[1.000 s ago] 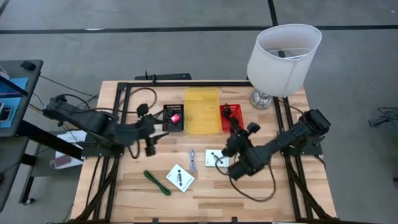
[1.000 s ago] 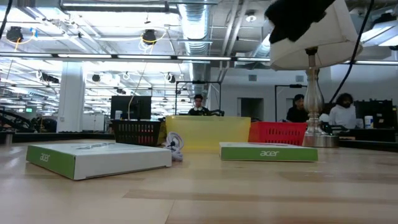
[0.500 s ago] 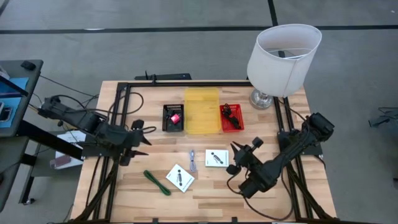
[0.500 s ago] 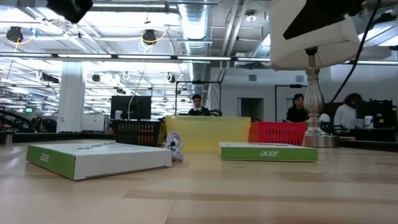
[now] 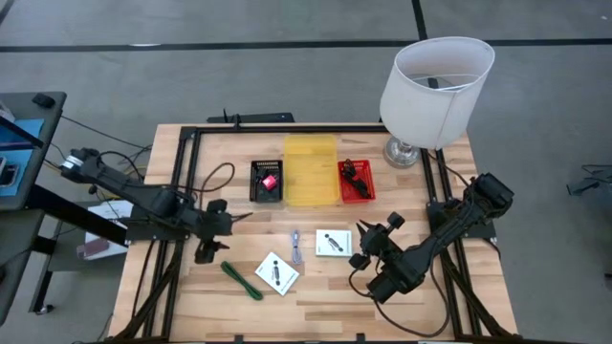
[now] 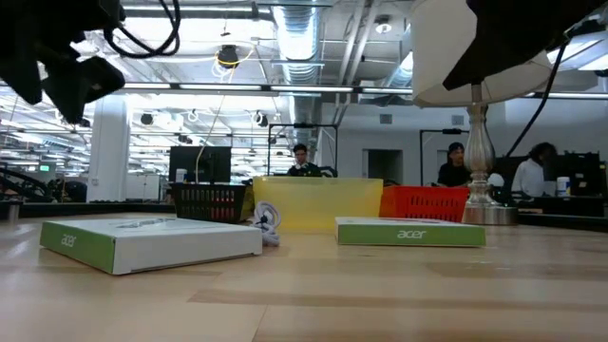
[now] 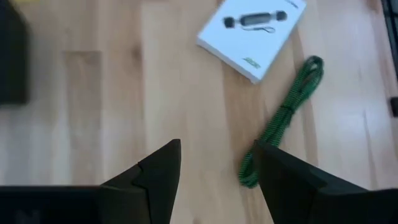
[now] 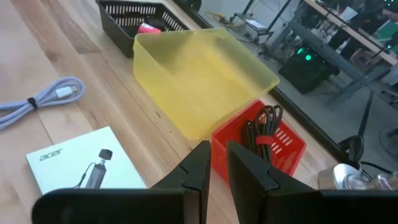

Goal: Pick and place items into bin
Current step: Put the green charger cable into the red bin

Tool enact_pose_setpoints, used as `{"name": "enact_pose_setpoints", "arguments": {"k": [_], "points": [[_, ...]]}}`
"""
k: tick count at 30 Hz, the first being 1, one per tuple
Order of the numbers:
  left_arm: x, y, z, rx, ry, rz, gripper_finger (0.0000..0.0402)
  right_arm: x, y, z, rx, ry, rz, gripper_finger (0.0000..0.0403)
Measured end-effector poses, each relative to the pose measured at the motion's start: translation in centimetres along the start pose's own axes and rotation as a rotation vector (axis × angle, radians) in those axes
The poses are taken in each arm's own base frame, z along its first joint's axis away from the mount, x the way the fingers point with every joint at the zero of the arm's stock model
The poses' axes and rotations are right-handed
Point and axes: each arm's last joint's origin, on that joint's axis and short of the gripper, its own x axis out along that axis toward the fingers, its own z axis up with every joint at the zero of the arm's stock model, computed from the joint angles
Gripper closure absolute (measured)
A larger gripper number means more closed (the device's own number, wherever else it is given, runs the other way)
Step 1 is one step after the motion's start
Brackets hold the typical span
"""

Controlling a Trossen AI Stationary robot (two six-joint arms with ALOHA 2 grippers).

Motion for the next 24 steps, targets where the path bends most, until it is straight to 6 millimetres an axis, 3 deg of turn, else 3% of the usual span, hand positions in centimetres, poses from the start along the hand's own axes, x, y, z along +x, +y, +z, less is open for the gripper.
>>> {"name": "enact_pose_setpoints", "arguments": {"k": [10,18,24], "points": [[4.1,-2.4,-0.2,0.13,0.177,-0.029,0.021,-0.2,0.0,-0.2,-0.008,0.02,0.01,0.0355],[6.9,-2.6,-0.5,0.171,0.284,0.025,0.021,-0.2,0.0,-0.2,-0.009,0.02,0.01,0.0355],[8.2,-2.9,-0.3,0.23,0.295,-0.029,0.021,-0.2,0.0,-0.2,-0.008,0.02,0.01,0.0355]]}}
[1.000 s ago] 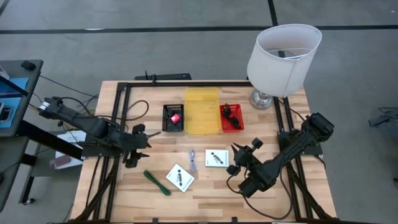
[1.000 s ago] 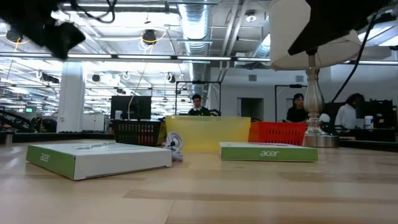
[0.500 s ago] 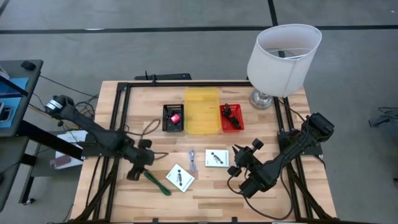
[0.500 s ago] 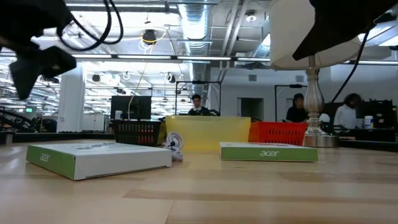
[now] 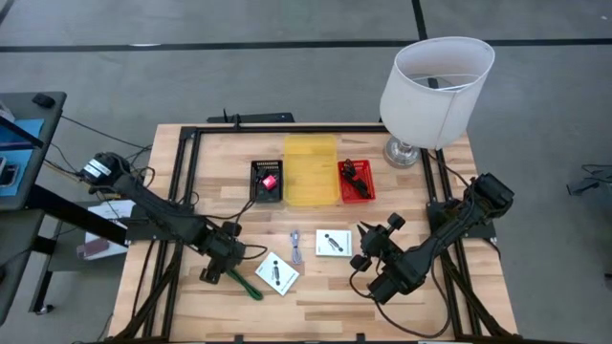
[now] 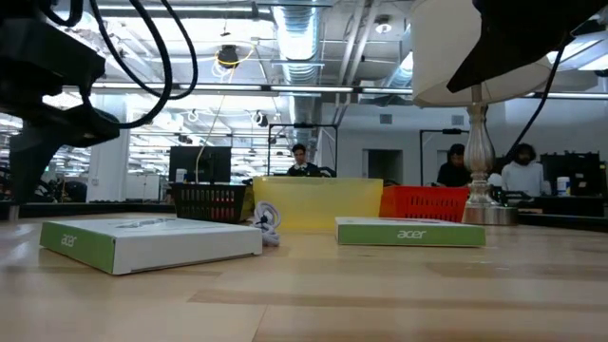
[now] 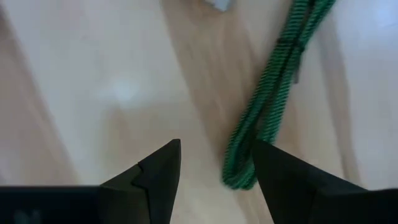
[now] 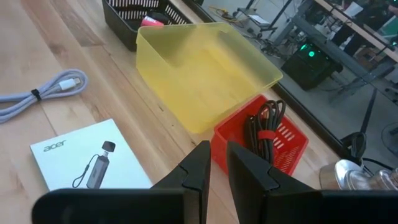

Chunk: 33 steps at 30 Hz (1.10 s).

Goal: Pick and place items into bin
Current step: Put the green charger cable into the red bin

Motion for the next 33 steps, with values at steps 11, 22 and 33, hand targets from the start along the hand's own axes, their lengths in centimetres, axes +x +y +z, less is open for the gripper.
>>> {"name": "enact_pose_setpoints", "arguments": {"k": [11,22,33], "points": [[0.3,-0.8,0.0,-0.099,0.034,-0.132,0.021,0.0,0.0,0.0,0.002,0.0,0.001,0.0355],[0.5,-1.3,0.0,-0.084,0.027,-0.12,0.021,0.0,0.1,0.0,0.008,-0.001,0.004,0.0355],[2.2,-1.6,0.3,-0.094,0.084,-0.181,0.021,0.0,0.1,0.0,0.01,-0.001,0.005,0.0355]]}}
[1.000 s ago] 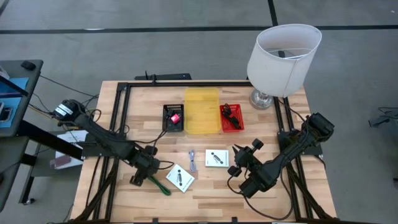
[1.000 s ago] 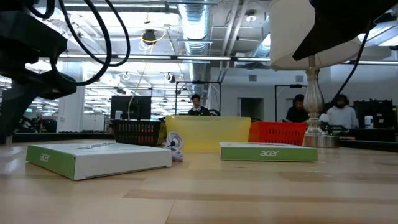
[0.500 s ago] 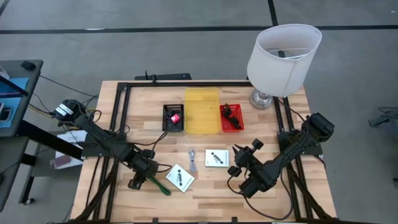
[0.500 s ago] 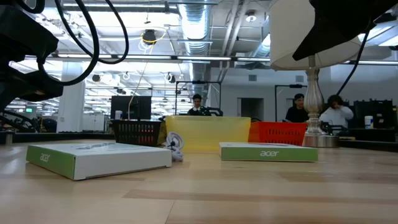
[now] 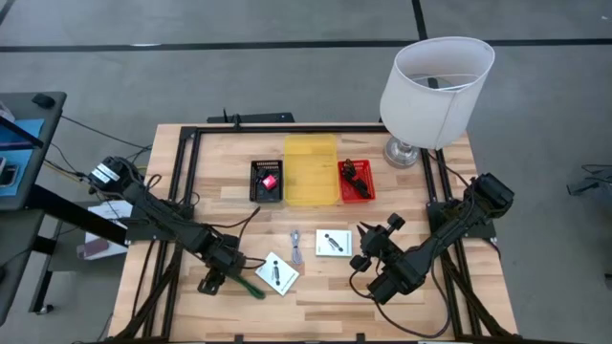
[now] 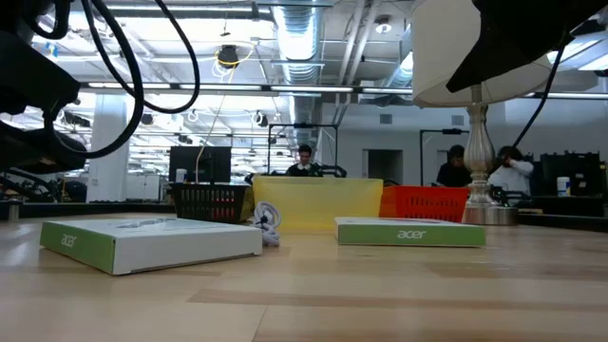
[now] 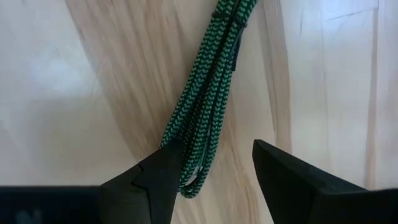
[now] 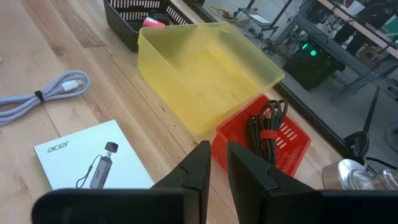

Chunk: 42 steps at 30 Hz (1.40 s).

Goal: Pick and place items into bin
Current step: Put the green charger cable into the red bin

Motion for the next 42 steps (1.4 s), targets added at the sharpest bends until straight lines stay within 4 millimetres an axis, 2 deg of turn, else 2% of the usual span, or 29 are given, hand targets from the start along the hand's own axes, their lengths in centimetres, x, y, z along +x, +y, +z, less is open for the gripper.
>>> {"name": "enact_pose_setpoints", "arguments": {"k": [5,8,19,34,42], "points": [[0.0,0.0,0.0,0.0,0.001,0.003,0.0214,0.0,0.0,0.0,0.001,0.0,0.001,0.0355],[0.0,0.0,0.0,0.003,0.0,0.009,0.0235,0.0,0.0,0.0,0.003,-0.001,0.001,0.0355],[0.0,0.0,0.0,0.04,-0.001,0.012,0.0391,0.0,0.1,0.0,0.006,-0.002,0.003,0.0355],[0.1,-0.5,-0.2,0.069,-0.005,0.017,0.04,0.0,0.1,0.0,0.011,-0.005,0.006,0.0355],[-1.4,-2.8,1.1,0.111,-0.034,0.0,0.0401,0.0,0.1,0.1,0.016,-0.013,0.004,0.0355]]}}
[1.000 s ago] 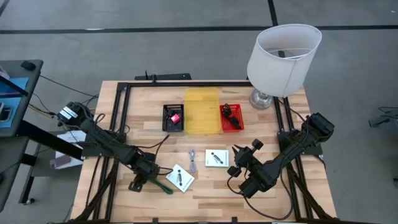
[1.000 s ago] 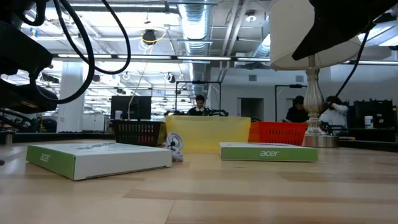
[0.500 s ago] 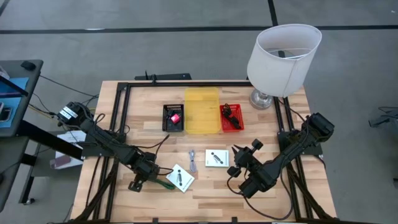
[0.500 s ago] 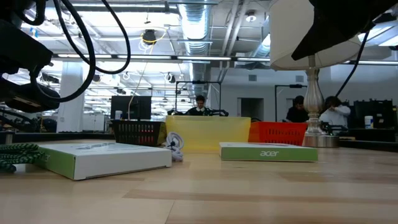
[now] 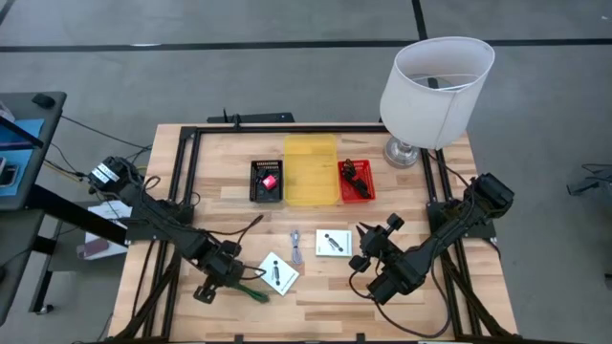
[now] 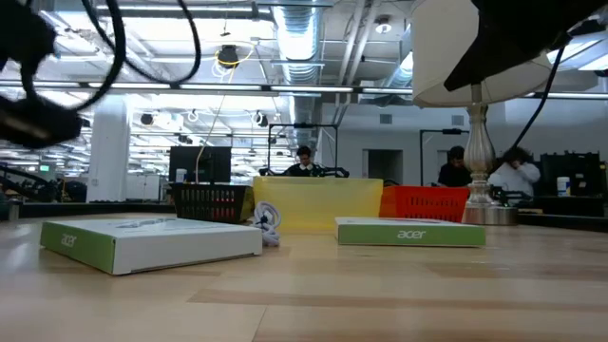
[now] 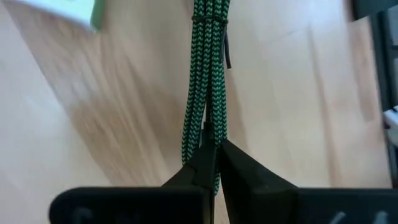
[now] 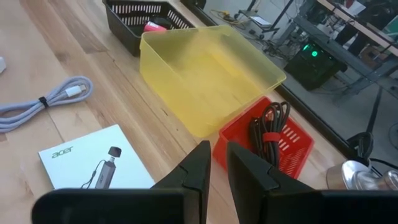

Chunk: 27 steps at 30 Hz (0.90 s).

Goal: Pick and place items into bin
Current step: Put the green charger cable into the red bin

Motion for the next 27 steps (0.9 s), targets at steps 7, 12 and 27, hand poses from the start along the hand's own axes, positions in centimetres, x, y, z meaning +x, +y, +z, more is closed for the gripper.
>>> {"name": "enact_pose_setpoints", "arguments": {"k": [7,12,27], "points": [[-3.0,-1.4,1.7,0.066,0.004,0.145,0.0401,0.4,-0.1,0.3,0.07,-0.021,-0.017,0.0355],[-5.8,-2.0,3.4,0.193,-0.029,0.246,0.0401,1.7,-0.4,1.0,0.133,-0.033,-0.06,0.0351],[-11.9,1.8,6.5,0.322,-0.058,0.597,0.0401,5.0,-0.7,2.7,0.045,-0.026,-0.128,0.0198]]}}
